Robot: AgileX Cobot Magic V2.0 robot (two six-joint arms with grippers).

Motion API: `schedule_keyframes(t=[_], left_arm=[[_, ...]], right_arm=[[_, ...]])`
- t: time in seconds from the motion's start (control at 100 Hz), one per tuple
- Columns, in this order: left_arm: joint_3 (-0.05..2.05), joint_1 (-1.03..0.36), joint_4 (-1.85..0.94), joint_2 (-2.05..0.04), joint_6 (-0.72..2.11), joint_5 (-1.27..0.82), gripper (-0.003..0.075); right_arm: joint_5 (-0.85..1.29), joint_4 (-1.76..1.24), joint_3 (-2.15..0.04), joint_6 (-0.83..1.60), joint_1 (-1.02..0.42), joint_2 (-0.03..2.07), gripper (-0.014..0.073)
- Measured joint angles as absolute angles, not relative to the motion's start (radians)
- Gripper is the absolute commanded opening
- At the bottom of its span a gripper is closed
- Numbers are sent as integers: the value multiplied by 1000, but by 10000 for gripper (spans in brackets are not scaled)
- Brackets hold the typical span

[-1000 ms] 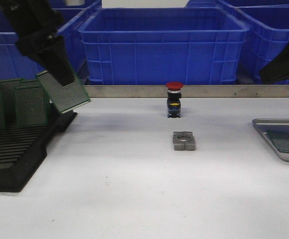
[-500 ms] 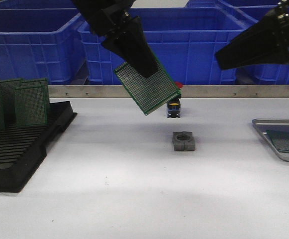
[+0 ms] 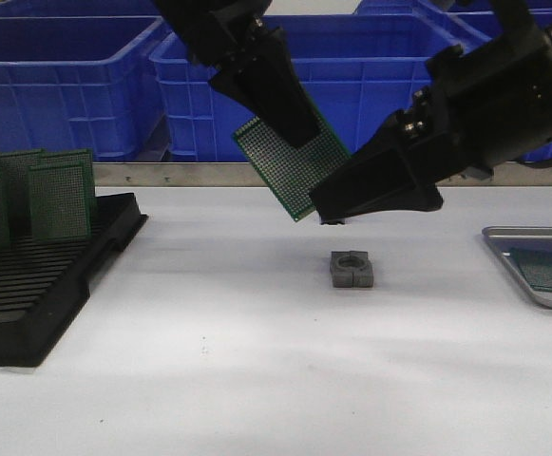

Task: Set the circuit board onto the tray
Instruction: 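Grasp the second board's edge with the right gripper, then open the left gripper to release the board to the right gripper, then carry the board with the right gripper and drop it onto the tray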

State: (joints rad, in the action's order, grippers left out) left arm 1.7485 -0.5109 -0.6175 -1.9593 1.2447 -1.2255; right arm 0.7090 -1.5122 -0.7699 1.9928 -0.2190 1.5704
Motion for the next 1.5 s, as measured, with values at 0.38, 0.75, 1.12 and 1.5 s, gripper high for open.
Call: schedule_keyframes(t=[0.38,0.75,1.12,1.5], left_arm=[[1749,-511,-618,-1959,1245,-1226,-20],[1749,-511,-611,-1958,1262,-1228,162],[1777,-494,-618,-1958,1249,-1224,566],[1829,-375,-618,-1958,1198,-1225,566]], right_arm=[[699,-1602,-770,1995,-219,1607,25],[714,-1597,-770,2016,-219,1607,-69],[713,-1628,-770,1916,-219,1607,-69],[549,-1632,-770,1802,-85,1609,-69]])
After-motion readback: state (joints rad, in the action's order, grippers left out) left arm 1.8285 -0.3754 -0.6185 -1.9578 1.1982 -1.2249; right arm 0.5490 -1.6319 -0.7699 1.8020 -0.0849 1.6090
